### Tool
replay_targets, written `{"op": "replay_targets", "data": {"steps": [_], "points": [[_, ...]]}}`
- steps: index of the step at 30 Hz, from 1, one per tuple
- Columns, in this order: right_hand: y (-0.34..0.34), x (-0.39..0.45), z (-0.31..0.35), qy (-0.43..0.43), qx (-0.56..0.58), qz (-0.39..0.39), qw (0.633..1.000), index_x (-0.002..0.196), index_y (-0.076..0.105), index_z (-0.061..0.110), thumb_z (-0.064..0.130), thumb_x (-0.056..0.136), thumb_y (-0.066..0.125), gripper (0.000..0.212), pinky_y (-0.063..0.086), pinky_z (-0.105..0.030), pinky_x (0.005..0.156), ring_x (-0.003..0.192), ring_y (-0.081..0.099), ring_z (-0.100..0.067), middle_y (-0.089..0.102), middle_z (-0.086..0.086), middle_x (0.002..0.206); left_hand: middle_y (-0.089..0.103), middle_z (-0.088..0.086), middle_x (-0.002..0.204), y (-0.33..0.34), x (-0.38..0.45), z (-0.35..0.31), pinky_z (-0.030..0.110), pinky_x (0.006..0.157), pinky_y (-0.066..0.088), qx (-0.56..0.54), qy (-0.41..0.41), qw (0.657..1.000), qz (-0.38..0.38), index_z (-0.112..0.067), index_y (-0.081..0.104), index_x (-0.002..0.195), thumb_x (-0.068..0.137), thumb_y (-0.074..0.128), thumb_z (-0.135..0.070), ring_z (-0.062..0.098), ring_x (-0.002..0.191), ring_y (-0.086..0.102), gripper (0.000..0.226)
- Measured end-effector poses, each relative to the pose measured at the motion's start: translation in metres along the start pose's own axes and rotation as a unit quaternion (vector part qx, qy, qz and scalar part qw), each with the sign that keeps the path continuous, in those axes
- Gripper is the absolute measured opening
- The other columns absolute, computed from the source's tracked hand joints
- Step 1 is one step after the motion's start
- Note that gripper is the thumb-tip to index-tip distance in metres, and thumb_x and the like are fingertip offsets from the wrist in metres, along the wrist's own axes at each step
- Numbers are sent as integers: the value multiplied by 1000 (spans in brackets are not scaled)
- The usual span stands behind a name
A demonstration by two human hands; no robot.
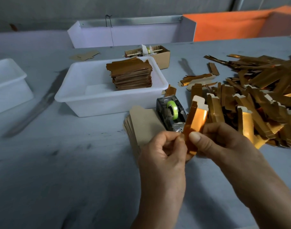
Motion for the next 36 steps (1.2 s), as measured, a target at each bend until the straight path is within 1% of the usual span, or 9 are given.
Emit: {"op": "replay_targets", "data": {"steps": [3,9,14,17,20,23,25,30,36], "points": [[12,-1,-4,6,65,18,998,88,65,24,49,55,65,41,47,-8,54,75,64,-1,70,9,79,74,-4,77,2,-4,8,22,60,58,9,-28,999,24,-25,71,83,91,63,-18,13,70,72,13],[15,3,-7,9,49,32,998,85,66,28,40,63,56,27,42,0,54,77,61,9,70,16,79,74,-5,76,-5,-4,16,23,60,58,-20,-66,997,22,-23,71,81,89,65,-18,13,68,73,11],[16,4,-15,26,28,60,997,86,66,26,23,84,58,9,41,-11,58,77,63,1,70,5,84,73,-3,75,-13,5,22,22,54,56,-8,-100,995,14,-32,58,101,86,68,-19,13,60,71,22],[15,5,-22,44,47,40,997,83,60,33,21,86,57,12,42,-13,59,81,63,-3,68,9,84,71,-11,73,-15,12,18,22,44,50,77,-99,991,51,-34,55,94,90,61,-33,7,55,67,8],[1,14,-21,35,32,-13,999,90,53,39,22,88,55,18,38,-18,64,81,55,-3,57,18,86,70,-6,68,-24,24,0,23,54,50,242,5,970,10,-25,59,77,91,55,-43,4,63,67,23],[-30,35,-15,2,-60,-77,995,125,47,36,24,91,53,36,37,-19,61,78,52,-3,54,18,88,68,-6,87,-45,39,-15,29,66,42,407,57,906,-105,-21,61,90,93,52,-43,16,84,63,24],[-53,54,-13,-12,-162,-125,979,133,45,26,26,93,51,41,42,-25,63,85,57,-16,60,3,102,60,-3,103,-52,52,-9,27,70,35,440,32,888,-127,-18,58,105,92,51,-48,19,97,58,33],[-85,70,-10,-7,-384,-224,896,135,41,17,29,92,54,47,52,-44,69,96,56,-31,54,-16,118,54,3,112,-50,79,24,31,77,38,432,-67,896,-78,-15,56,109,86,63,-47,24,105,55,40],[-48,43,-15,-85,-322,-174,927,120,58,14,28,89,58,34,39,-20,63,94,57,-19,60,-9,117,67,1,91,-70,87,54,26,70,46,273,-167,944,-87,-5,61,91,74,81,-33,18,82,62,38]]}}
Point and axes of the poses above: each hand's wrist, its own x-axis towards the middle knuckle, its own y-axis out of the palm, z = x × y, the point moved 9 cm from there along x, towards the middle knuckle
